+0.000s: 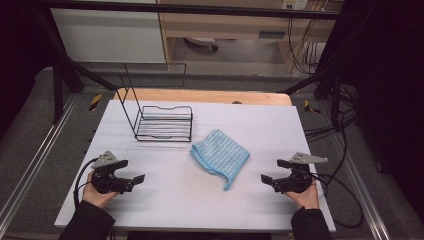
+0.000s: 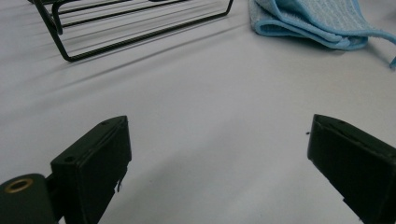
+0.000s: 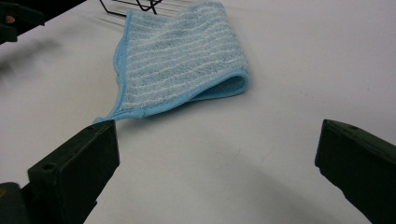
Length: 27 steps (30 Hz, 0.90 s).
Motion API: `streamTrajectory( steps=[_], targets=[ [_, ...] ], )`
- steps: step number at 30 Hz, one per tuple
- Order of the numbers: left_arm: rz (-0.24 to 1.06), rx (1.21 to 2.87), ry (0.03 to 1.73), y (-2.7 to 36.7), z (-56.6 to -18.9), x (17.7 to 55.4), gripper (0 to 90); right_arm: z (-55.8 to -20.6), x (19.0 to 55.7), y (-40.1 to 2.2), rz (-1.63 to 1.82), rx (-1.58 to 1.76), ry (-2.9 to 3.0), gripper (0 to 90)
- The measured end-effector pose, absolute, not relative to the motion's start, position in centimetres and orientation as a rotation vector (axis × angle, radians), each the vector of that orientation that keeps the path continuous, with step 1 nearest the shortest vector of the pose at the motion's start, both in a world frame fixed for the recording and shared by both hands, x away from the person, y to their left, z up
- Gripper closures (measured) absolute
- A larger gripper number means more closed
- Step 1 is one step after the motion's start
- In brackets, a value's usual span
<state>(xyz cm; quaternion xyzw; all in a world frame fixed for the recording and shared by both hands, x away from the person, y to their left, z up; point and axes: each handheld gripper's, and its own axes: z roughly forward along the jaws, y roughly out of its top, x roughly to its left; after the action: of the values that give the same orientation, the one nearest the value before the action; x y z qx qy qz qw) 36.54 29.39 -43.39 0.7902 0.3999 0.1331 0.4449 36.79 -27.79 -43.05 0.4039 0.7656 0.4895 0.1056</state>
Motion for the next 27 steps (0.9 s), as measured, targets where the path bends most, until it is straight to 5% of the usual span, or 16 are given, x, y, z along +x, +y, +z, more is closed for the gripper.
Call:
streamTrajectory(
  steps=[27],
  targets=[
    [0.336,1.962,1.016,29.6,-43.6,36.6,6.4,-43.0,36.9,-24.4,1.365,1.168,2.332,1.4]
  ],
)
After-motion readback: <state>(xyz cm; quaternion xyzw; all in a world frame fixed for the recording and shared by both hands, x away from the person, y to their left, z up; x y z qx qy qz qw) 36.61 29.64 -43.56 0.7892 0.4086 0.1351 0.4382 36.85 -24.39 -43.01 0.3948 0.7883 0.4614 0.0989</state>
